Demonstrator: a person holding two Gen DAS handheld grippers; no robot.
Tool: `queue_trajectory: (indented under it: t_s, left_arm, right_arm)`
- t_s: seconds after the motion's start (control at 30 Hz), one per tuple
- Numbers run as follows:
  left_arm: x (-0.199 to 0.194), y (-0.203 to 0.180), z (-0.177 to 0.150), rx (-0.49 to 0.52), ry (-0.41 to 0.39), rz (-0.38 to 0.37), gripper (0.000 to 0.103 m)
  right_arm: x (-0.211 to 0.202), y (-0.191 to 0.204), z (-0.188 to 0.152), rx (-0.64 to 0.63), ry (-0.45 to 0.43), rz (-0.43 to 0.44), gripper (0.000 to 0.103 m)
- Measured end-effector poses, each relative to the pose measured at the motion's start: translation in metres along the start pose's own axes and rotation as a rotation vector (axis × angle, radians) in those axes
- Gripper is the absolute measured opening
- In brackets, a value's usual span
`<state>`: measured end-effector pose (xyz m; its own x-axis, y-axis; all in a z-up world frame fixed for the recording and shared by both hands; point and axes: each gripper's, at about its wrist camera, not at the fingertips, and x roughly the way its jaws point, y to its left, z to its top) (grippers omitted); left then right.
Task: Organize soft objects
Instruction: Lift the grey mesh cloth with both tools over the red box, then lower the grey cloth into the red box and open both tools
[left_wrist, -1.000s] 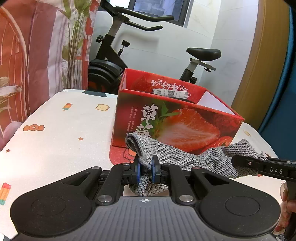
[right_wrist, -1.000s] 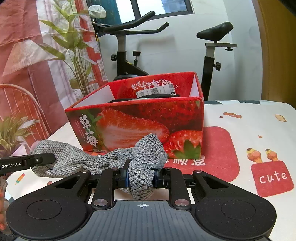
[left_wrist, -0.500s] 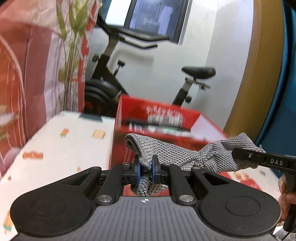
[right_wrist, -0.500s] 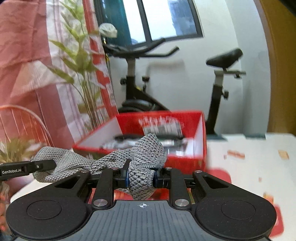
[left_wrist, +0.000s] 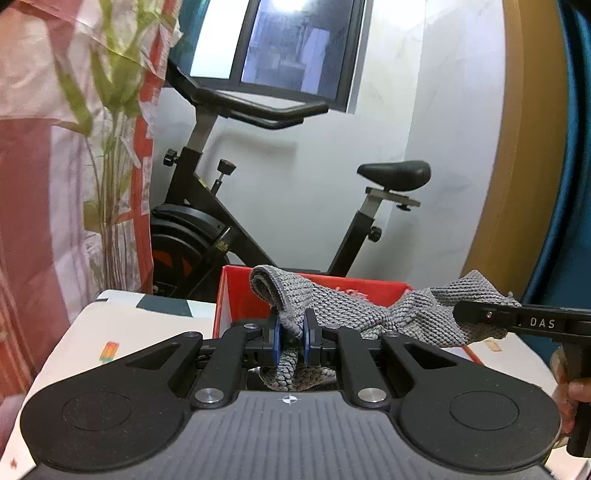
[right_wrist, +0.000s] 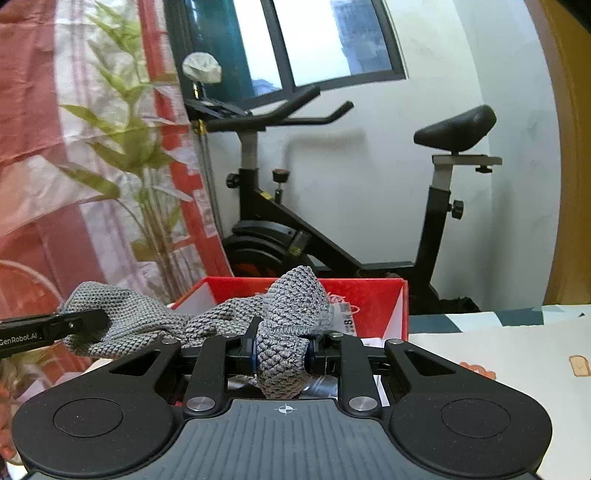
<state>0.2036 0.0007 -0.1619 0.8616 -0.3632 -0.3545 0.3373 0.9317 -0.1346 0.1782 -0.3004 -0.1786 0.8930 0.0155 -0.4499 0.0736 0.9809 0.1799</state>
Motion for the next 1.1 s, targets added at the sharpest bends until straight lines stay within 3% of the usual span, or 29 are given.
queue_trajectory:
  t_s: [0.13, 0.3, 0.43, 0.6, 0.87, 0.9, 1.0, 1.03, 1.1]
  left_arm:
    - [0.036, 0.001, 0.011, 0.035, 0.057, 0.010, 0.012]
    - [0.083, -0.001, 0.009, 0.090, 0.203, -0.006, 0.012]
    - [0.106, -0.002, 0.003, 0.115, 0.275, -0.022, 0.012]
    - [0.127, 0.002, -0.001, 0.112, 0.342, -0.039, 0.012]
    - [0.139, 0.011, 0.003, 0.099, 0.353, -0.042, 0.014]
    - [0.139, 0.011, 0.005, 0.108, 0.354, -0.044, 0.018]
    - [0.135, 0.007, 0.013, 0.161, 0.349, -0.057, 0.057]
    - [0.133, 0.005, 0.016, 0.169, 0.346, -0.054, 0.065]
    - [0.127, 0.003, 0.021, 0.179, 0.328, -0.040, 0.070]
  right_arm:
    - [0.038, -0.006, 0.004, -0.023, 0.087, -0.015, 0.020]
    - [0.078, -0.006, -0.008, -0.075, 0.226, -0.039, 0.020]
    - [0.101, -0.005, -0.016, -0.103, 0.307, -0.056, 0.020]
    - [0.115, 0.000, -0.021, -0.114, 0.352, -0.061, 0.020]
    - [0.114, -0.001, -0.016, -0.132, 0.365, -0.103, 0.023]
    - [0.112, -0.001, -0.014, -0.133, 0.360, -0.107, 0.028]
    - [0.105, -0.002, -0.006, -0.135, 0.353, -0.113, 0.036]
    - [0.102, -0.002, -0.003, -0.133, 0.347, -0.120, 0.038]
    - [0.095, -0.002, 0.004, -0.128, 0.327, -0.123, 0.053]
